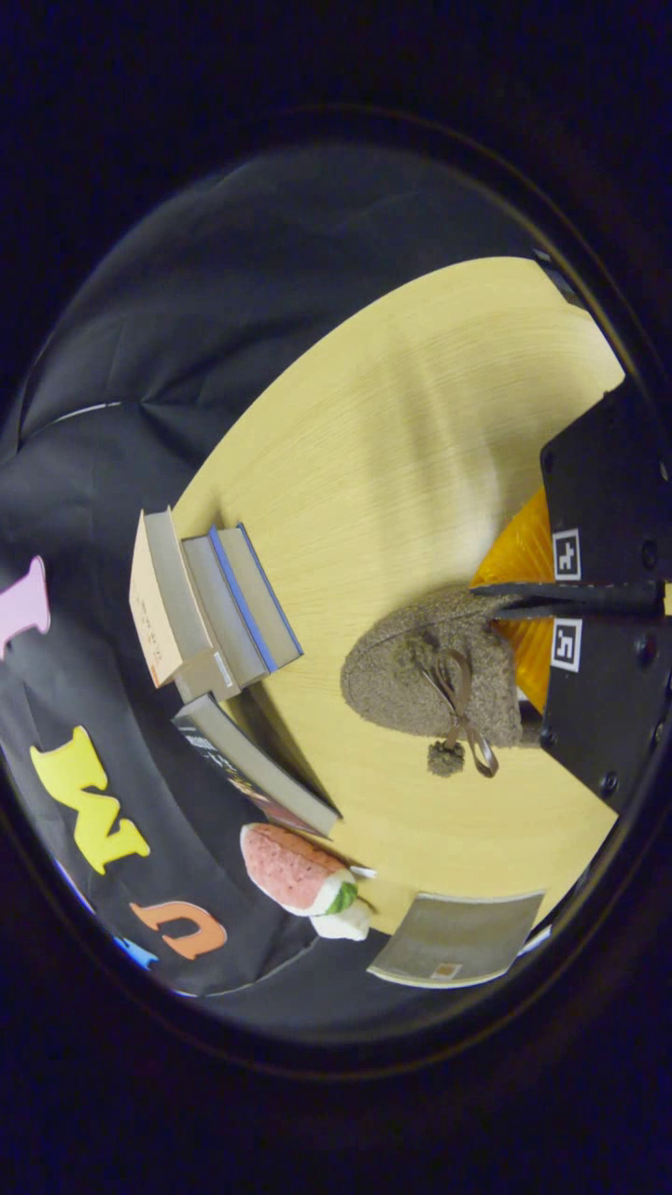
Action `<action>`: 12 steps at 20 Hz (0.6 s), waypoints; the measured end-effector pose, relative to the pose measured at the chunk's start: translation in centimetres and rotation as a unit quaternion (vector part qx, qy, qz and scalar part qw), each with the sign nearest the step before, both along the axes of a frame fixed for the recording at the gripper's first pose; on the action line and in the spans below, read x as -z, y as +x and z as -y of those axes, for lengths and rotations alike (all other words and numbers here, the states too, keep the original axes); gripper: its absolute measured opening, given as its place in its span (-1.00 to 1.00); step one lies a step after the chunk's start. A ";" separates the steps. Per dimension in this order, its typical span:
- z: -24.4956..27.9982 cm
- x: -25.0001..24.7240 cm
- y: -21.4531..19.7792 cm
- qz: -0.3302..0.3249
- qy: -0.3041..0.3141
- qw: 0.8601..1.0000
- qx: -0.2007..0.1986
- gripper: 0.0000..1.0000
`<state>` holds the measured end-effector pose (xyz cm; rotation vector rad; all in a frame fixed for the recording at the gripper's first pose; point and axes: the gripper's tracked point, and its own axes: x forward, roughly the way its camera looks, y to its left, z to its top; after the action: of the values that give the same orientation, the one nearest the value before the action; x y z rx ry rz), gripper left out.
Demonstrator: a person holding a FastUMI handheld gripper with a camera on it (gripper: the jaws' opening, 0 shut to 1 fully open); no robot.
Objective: Open the storage box then place both shoes into the box .Put the left shoe in first, then the right shoe, with the right side of both shoes facing outward in a uniform manner.
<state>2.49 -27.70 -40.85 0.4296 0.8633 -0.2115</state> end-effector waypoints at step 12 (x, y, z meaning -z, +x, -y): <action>-10.4 -12.9 -1.8 0.035 0.064 0.992 0.106 -0.99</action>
<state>0.64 -17.30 -27.97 0.6454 0.7645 -0.3357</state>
